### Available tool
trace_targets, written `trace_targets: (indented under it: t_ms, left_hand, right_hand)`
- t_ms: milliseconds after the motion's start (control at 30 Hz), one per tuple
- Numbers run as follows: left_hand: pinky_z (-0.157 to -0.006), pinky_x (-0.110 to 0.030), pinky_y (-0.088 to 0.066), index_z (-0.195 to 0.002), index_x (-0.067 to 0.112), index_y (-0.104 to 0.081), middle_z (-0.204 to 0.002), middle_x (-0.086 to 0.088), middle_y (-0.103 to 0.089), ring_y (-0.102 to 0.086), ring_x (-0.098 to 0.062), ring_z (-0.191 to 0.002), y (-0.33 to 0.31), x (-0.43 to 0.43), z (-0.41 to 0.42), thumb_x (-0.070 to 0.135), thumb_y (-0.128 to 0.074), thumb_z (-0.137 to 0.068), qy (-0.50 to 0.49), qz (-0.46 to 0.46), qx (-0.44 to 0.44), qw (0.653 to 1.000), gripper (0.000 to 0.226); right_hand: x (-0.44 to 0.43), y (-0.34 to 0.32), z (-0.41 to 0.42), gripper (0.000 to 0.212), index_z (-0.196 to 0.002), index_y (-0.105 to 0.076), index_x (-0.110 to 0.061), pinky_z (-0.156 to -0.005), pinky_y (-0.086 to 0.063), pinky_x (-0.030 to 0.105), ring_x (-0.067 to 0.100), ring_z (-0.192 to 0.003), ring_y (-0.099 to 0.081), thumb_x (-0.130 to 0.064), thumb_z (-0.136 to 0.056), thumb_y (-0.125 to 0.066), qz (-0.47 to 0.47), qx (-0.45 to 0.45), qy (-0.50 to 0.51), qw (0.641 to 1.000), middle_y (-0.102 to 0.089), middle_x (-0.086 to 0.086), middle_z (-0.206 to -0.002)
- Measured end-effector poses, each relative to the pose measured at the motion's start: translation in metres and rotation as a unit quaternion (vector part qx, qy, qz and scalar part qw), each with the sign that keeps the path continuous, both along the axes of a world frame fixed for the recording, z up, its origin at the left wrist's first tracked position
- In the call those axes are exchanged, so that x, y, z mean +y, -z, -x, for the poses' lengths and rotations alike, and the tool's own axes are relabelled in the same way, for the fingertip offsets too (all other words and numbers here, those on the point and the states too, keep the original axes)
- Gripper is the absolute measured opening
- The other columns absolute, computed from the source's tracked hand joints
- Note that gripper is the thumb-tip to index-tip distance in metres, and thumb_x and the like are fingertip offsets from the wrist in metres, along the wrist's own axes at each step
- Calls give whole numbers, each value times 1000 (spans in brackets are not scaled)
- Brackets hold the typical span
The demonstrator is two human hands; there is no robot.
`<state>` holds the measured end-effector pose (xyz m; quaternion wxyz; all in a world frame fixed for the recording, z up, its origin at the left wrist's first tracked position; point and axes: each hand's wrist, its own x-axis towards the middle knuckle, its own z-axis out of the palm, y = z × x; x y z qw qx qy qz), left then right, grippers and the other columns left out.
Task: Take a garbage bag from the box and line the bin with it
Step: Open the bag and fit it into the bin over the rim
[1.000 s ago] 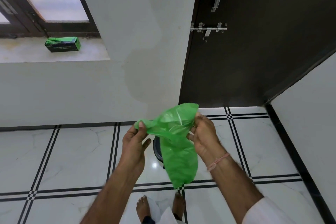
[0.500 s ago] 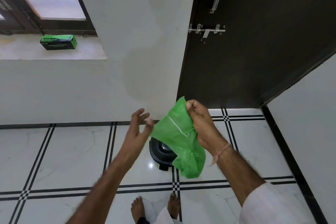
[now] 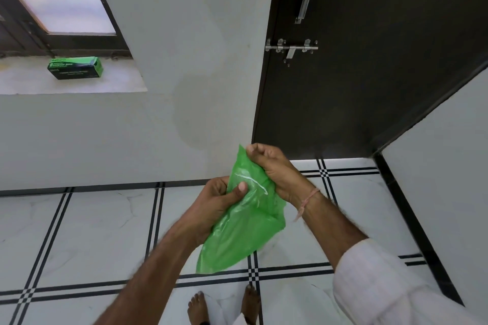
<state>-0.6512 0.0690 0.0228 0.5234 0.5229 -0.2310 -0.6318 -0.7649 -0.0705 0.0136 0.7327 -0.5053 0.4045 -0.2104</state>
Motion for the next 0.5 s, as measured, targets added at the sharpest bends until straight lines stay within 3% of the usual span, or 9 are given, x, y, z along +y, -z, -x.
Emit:
trace_targets:
  t_ms: [33,100,133,167,233,300,367,500]
  left_hand:
    - [-66,-34,-63,-87,4,-79,-85,-18,-78,-76,-25,-71,2,1,1,27,-69,-86,-20,2,-9,1000,25]
    - [-72,-40,-63,-90,2,-78,-91,-23,-78,-76,-30,-77,6,4,4,27,-72,-87,-70,7,-45,996,26]
    - [-76,-46,-64,-93,0,-77,-93,-25,-78,-76,-35,-81,9,6,5,26,-73,-88,-91,8,-67,994,27]
    - [-81,-52,-63,-97,-2,-76,-96,-26,-78,-76,-39,-85,12,7,5,24,-74,-89,-106,10,-86,991,28]
    - [-86,-56,-61,-102,0,-77,-96,-23,-78,-76,-42,-89,14,9,2,20,-75,-90,-104,27,-123,987,23]
    - [-86,-56,-61,-103,5,-78,-95,-19,-79,-76,-42,-89,16,11,-2,20,-78,-89,-68,47,-163,983,20]
    - [-86,-60,-59,-102,8,-78,-94,-17,-80,-75,-44,-90,17,12,-6,24,-81,-85,-29,52,-195,979,24]
    - [-81,-61,-58,-97,9,-79,-90,-19,-79,-74,-43,-84,17,18,-14,29,-76,-87,11,65,-202,977,23]
  right_hand:
    - [-2,6,-3,19,-91,-68,-13,-69,-62,32,12,-71,-71,-31,-97,-69,67,52,25,996,-74,2,-82]
    - [-1,13,-4,18,-94,-67,-20,-77,-59,35,13,-83,-70,-36,-92,-73,262,183,130,939,-73,-3,-91]
    - [6,13,0,18,-93,-66,-21,-75,-57,31,10,-83,-67,-38,-92,-73,313,195,179,912,-71,-5,-91]
    - [18,9,3,21,-91,-66,-19,-71,-54,25,6,-78,-63,-39,-93,-72,315,166,189,915,-70,-5,-88]
    - [45,-1,7,36,-92,-70,-8,-60,-47,22,4,-67,-57,-43,-94,-70,171,71,95,978,-69,0,-80]
    - [61,-2,11,43,-101,-71,-4,-56,-43,21,5,-65,-57,-46,-92,-71,38,51,-14,998,-69,2,-81]
    - [63,2,13,39,-102,-72,-6,-58,-45,22,8,-69,-59,-43,-91,-74,5,56,-43,997,-70,0,-81]
    - [64,4,11,40,-105,-68,6,-65,-53,30,24,-82,-64,-31,-93,-74,-20,47,9,999,-71,12,-91]
